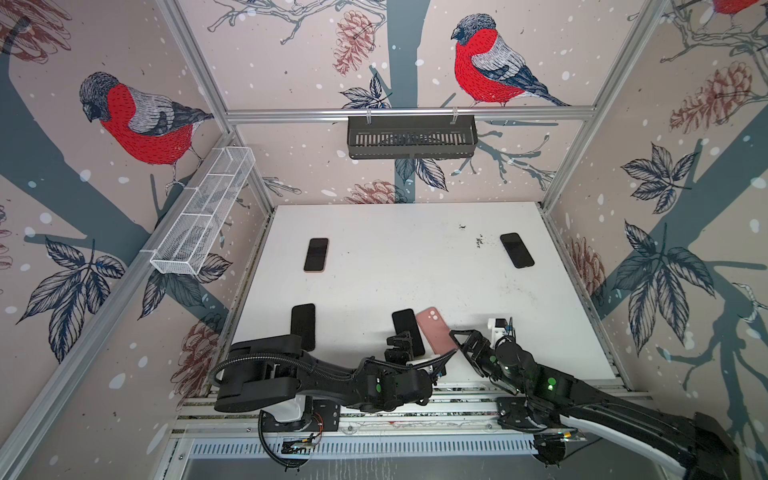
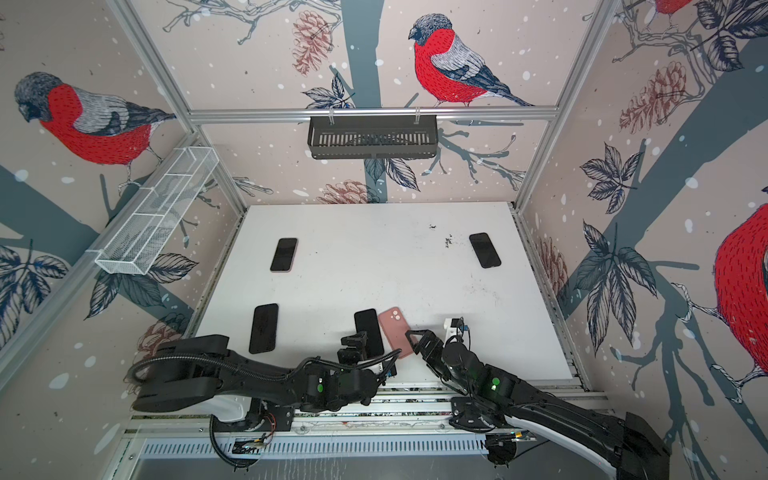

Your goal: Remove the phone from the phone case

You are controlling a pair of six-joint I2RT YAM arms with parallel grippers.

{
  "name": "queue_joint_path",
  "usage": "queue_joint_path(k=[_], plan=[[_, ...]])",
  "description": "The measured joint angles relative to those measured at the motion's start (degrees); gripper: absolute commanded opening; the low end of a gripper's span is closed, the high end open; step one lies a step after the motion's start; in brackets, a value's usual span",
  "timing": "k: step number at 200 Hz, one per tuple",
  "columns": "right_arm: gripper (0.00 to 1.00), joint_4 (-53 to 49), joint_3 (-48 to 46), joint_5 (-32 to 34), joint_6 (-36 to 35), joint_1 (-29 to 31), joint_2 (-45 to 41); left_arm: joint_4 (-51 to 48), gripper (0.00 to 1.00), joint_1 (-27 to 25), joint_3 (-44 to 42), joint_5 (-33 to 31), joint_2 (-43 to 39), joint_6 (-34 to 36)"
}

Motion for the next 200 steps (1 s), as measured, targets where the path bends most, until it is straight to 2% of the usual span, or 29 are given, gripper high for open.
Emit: queue_joint_path(k=[43, 81, 141, 171, 200], plan=[[0.98, -1.9, 2.4, -0.1, -6.5, -1.8, 4.3, -3.8, 0.98, 0.0, 4.5, 1.0, -6.5, -5.7], [0.92, -4.9, 10.4, 0.3, -15.6, -2.9, 13.6, -9.1, 0.99, 1.3, 11.1, 0.8, -11.5, -18.4], [0.67, -8.0, 21.3, 2.7, -29.6, -6.5, 31.0, -18.7, 0.98, 6.9, 12.6, 1.1, -20.0, -37.0], [0.55, -8.3, 25.9, 2.4, -35.1, -8.6, 39.0, -20.9, 0.98, 7.5, 12.6, 1.3, -24.3, -42.8], [0.50, -7.7, 26.7, 0.0, -38.1, -8.7, 44.7, -23.0, 0.98, 7.5, 12.5, 1.3, -25.7, -46.4]])
